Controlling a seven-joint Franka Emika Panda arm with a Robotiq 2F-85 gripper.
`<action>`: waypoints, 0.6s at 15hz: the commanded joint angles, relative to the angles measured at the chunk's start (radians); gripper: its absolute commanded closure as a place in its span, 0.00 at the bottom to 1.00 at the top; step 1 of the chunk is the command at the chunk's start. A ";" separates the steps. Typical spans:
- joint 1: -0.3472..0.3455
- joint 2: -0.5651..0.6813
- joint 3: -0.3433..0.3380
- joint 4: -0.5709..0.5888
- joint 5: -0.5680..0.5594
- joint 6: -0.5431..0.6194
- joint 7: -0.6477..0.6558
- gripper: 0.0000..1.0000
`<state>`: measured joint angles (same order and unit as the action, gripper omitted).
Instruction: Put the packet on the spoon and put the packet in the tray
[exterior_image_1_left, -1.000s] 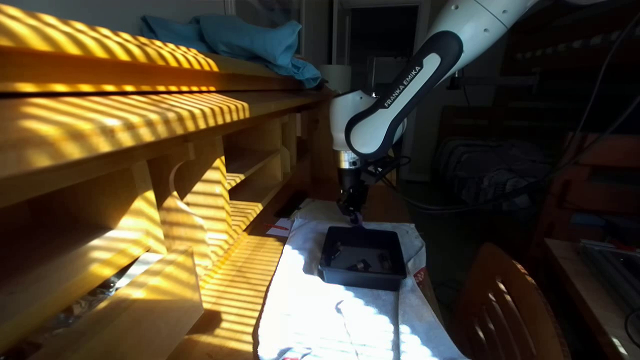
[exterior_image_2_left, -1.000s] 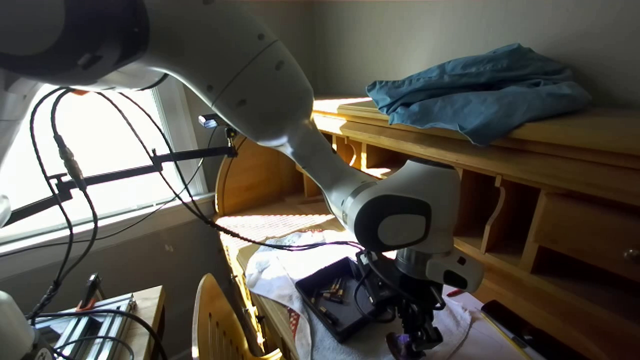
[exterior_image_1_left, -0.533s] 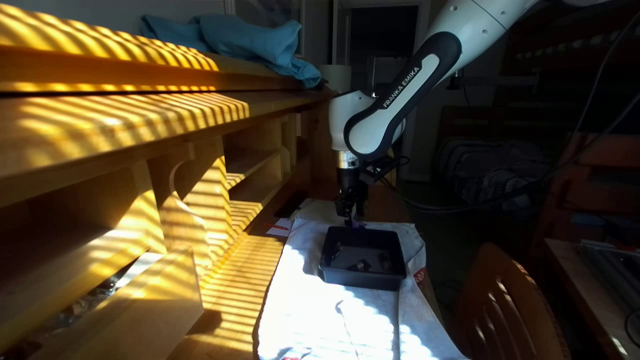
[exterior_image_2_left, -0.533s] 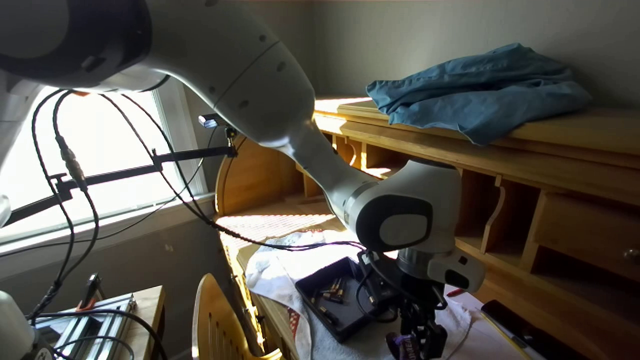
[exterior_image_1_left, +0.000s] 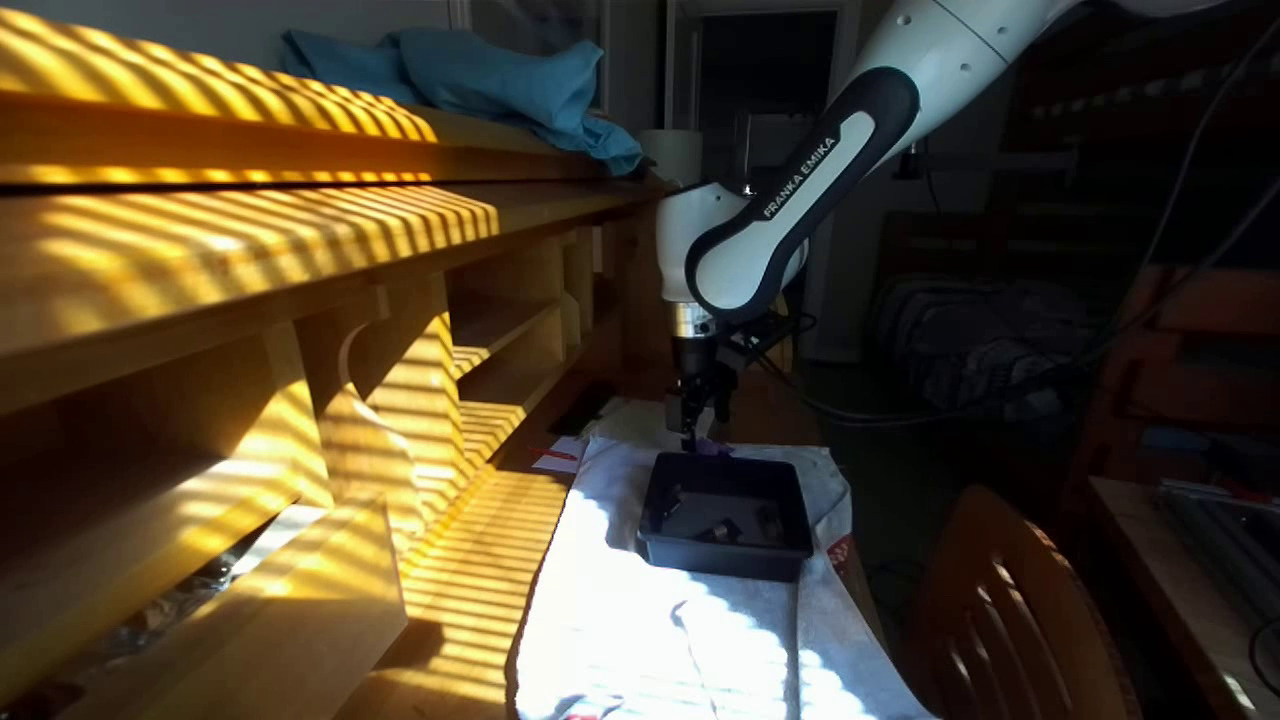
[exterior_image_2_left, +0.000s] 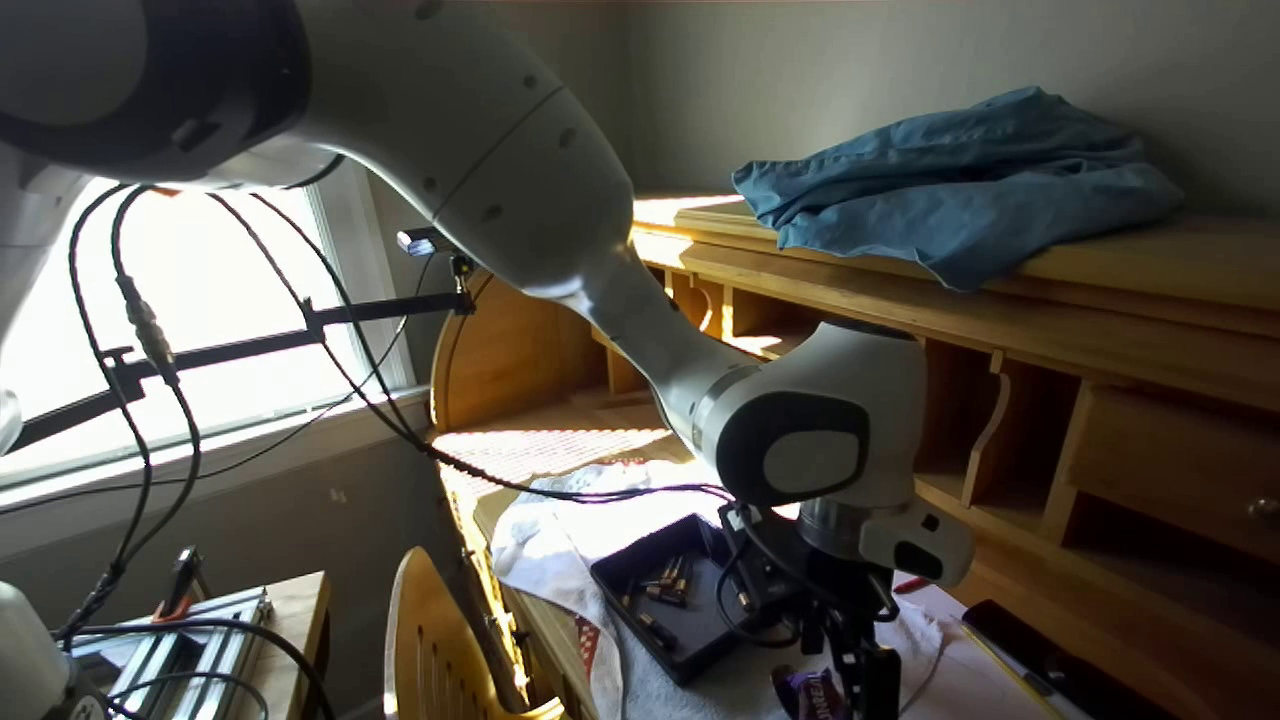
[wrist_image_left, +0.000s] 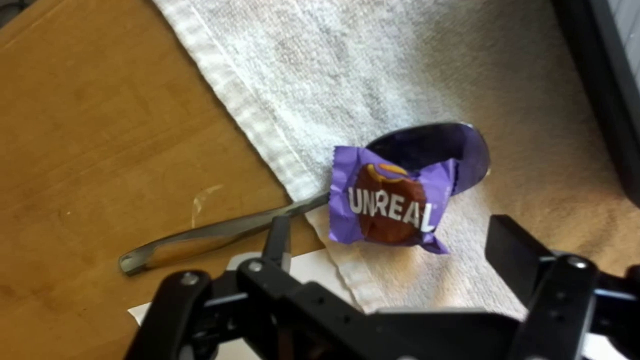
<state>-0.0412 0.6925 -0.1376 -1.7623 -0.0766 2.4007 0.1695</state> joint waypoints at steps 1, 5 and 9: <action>-0.009 0.002 -0.008 0.014 0.024 -0.009 0.039 0.00; -0.027 -0.005 -0.014 0.003 0.089 0.003 0.129 0.00; -0.046 -0.011 -0.018 -0.008 0.175 0.027 0.210 0.00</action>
<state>-0.0708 0.6913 -0.1575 -1.7620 0.0355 2.4068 0.3258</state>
